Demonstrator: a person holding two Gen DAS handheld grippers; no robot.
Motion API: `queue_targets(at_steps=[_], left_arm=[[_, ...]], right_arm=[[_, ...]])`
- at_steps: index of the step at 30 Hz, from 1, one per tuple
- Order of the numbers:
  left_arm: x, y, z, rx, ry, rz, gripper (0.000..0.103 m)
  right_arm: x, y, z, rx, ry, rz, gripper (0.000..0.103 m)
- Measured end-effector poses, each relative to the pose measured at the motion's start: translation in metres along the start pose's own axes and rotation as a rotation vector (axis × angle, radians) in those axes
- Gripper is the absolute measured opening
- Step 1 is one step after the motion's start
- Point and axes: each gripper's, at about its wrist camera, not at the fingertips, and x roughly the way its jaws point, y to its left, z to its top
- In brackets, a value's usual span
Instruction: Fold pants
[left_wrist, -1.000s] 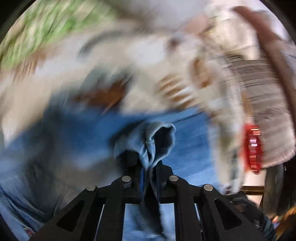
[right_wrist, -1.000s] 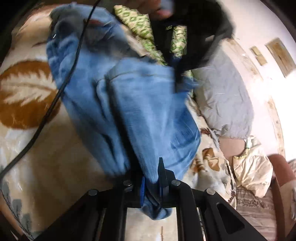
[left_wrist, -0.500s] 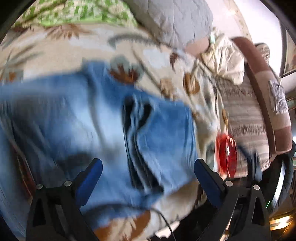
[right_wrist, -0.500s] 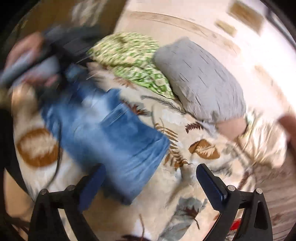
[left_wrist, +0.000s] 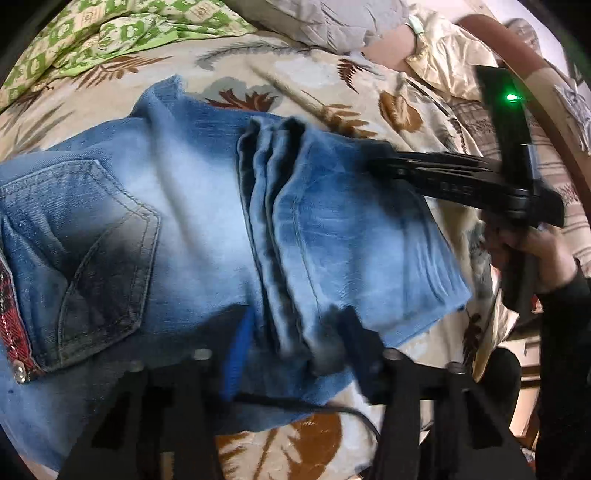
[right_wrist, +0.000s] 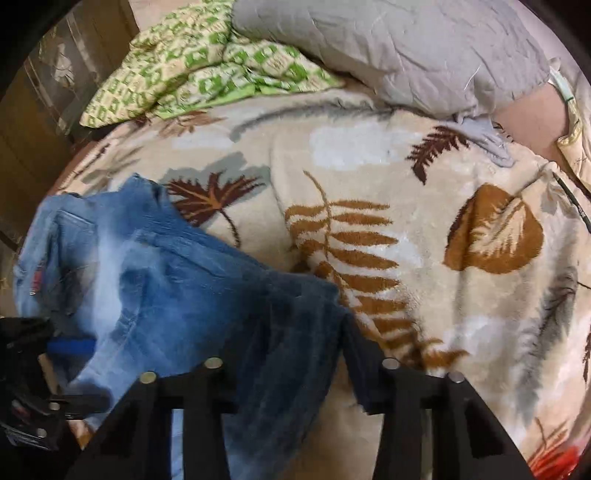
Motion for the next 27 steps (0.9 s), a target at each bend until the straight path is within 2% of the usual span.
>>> queue_targets(at_steps=[3,9,10,11,12,13,15,18,20,21,24,26,27], left_arm=[[-0.001,0.009,-0.001,-0.007,-0.006,-0.023,0.036],[-0.003,0.012,-0.007,-0.011,-0.024,-0.022,0.036],[-0.002,0.010,-0.005,-0.017,-0.028,-0.022,0.040],[-0.002,0.005,-0.004,-0.019,-0.039,-0.027,0.042],[-0.005,0.003,-0.005,-0.017,-0.050,-0.024,0.055],[-0.007,-0.001,-0.006,-0.014,-0.060,0.001,0.076],[-0.024,-0.005,-0.011,-0.023,-0.110,0.033,0.089],[-0.059,-0.007,-0.017,-0.068,-0.157,-0.042,0.089],[-0.093,-0.007,-0.022,-0.093,-0.205,-0.081,0.094],[-0.112,-0.007,-0.026,-0.099,-0.232,-0.090,0.099],[-0.156,-0.005,-0.033,-0.111,-0.310,-0.094,0.099],[-0.180,0.006,-0.044,-0.142,-0.357,-0.076,0.100],[-0.188,0.013,-0.049,-0.164,-0.376,-0.062,0.100]], right_arm=[[0.000,-0.009,-0.003,0.043,-0.018,0.003,0.038],[0.003,-0.023,-0.008,0.122,-0.031,0.019,0.039],[0.002,-0.022,-0.007,0.120,-0.034,0.010,0.044],[-0.001,-0.022,-0.008,0.117,-0.043,0.001,0.057],[-0.003,-0.022,-0.008,0.121,-0.051,-0.005,0.062],[-0.008,-0.024,-0.009,0.131,-0.059,-0.007,0.068],[-0.021,-0.027,-0.011,0.160,-0.078,0.025,0.071],[-0.051,-0.028,-0.013,0.171,-0.140,0.049,0.075],[-0.073,-0.023,-0.013,0.157,-0.186,0.056,0.085],[-0.084,-0.020,-0.013,0.148,-0.210,0.060,0.086],[-0.114,-0.008,-0.011,0.119,-0.277,0.080,0.086],[-0.130,0.004,-0.008,0.102,-0.316,0.100,0.094],[-0.137,0.009,-0.007,0.094,-0.328,0.110,0.094]])
